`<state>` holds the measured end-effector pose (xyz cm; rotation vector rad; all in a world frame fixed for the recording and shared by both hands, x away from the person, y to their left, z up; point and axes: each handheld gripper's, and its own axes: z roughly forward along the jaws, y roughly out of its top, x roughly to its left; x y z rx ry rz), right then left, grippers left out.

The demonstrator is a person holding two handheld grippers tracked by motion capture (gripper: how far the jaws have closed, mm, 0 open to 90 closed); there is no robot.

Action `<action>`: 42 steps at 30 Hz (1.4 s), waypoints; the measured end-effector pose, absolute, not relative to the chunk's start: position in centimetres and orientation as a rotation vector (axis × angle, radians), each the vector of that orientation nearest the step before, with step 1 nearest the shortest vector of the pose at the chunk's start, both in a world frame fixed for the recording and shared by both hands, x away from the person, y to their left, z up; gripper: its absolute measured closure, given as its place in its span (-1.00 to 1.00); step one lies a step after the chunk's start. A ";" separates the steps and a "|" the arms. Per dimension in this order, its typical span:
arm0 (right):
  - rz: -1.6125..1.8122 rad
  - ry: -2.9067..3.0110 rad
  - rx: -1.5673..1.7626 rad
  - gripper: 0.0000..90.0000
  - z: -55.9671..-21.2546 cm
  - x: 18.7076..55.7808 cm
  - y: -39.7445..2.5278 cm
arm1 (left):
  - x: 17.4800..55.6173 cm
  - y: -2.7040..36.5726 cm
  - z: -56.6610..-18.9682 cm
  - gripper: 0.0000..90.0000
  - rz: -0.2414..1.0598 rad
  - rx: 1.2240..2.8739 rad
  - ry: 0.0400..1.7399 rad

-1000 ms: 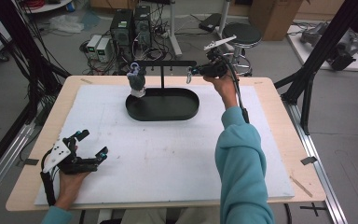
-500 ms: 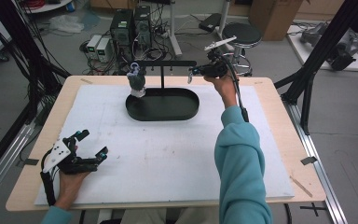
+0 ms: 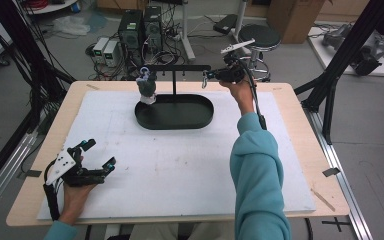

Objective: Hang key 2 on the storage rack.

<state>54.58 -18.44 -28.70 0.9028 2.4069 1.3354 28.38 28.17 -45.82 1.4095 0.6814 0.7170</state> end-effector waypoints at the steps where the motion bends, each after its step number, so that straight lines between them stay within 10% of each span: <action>1: 1.335 2.404 0.903 0.97 -28.8 54.7 -18.5 | 28.4 28.2 -45.8 -0.96 0.717 1.408 0.681; 42: 1.303 2.374 0.927 0.77 -30.0 56.0 -19.1 | 28.4 28.2 -45.8 -0.96 0.717 1.412 0.681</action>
